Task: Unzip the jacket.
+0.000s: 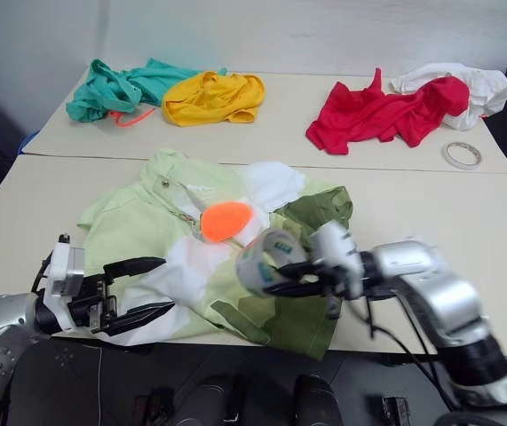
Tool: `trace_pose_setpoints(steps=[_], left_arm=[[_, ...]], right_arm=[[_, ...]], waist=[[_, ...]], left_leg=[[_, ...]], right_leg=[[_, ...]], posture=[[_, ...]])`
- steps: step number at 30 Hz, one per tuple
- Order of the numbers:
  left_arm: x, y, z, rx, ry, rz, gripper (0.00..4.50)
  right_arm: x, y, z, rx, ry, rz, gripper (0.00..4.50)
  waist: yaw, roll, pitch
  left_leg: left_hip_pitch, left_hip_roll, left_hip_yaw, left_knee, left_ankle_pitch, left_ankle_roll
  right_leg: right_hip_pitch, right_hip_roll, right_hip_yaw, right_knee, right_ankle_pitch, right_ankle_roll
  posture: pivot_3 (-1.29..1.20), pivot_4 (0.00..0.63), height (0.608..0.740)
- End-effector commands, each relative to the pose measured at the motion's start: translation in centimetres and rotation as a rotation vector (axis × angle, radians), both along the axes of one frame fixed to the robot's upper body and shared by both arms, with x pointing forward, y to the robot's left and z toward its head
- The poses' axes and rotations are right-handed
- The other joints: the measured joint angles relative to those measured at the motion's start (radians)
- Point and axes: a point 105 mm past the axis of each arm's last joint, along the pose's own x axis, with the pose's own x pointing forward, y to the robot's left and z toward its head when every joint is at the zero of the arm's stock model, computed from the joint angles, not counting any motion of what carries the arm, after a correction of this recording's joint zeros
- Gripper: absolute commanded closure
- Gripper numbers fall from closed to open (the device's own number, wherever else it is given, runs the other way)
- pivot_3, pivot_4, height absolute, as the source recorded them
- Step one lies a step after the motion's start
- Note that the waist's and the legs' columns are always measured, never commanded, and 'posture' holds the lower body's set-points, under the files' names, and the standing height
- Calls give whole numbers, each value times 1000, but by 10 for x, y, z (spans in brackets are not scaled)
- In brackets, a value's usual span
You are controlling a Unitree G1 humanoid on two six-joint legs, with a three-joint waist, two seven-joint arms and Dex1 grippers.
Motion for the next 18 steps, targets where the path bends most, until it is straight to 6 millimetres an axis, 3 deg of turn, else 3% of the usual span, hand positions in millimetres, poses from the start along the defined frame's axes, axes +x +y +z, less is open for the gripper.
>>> trace_pose_setpoints(steps=[1, 3, 5, 7, 11, 13, 15, 18], left_arm=[[0, -2, 4, -8, -41, -5, 0], [0, -3, 6, -17, -54, -11, 0], [0, -7, 8, -33, -59, -24, 0], [1, -13, 10, -52, -62, -45, 0], [4, -21, 9, -53, -73, -65, 0], [7, -22, 8, -43, -86, -62, 0], [9, -22, 7, -39, -91, -59, 0], [10, -21, 6, -27, -91, -60, 0]], right_arm=[[4, -33, 37, 83, 12, -136, 4215], [19, -65, 47, 55, 10, -299, 4215], [42, -111, 49, -22, -6, -514, 4215], [68, -160, 35, -145, -14, -729, 4215], [106, -216, -1, -362, -86, -980, 4215], [123, -232, -9, -360, -103, -1081, 4215], [129, -234, -18, -353, -70, -1089, 3417], [128, -241, -38, -403, -32, -1091, 2573]], waist=[[-1, 0, 0], [-1, 0, 0], [0, 0, 0], [-1, 0, 0], [-5, 0, 0], [-16, 0, 0], [-27, 2, 1], [-29, 3, 1]], left_leg=[[0, 0, 0, 0, 0, 0], [0, 1, 1, 0, -1, 0], [0, 1, 1, 0, -1, 0], [0, 1, 3, 0, -1, 1], [1, 0, 6, 1, -2, 3], [1, 0, 10, 2, -1, 3], [-1, 0, 15, 2, 0, 3], [-2, 1, 17, 1, 0, 3]], right_leg=[[0, -1, 0, -2, 0, 0], [-1, -1, 0, -3, 0, 0], [-1, -1, 0, -3, 0, -1], [-1, -1, 1, -3, 0, -1], [-1, 2, 3, -3, 0, 0], [-4, 4, 3, -1, 1, 0], [-9, 5, 2, 4, 1, 0], [-12, 6, 3, 8, 1, 0]], posture=[[0, 150, 740], [0, 150, 740], [0, 150, 740], [0, 150, 740], [0, 150, 740], [0, 150, 740], [0, 150, 740], [0, 150, 740]])
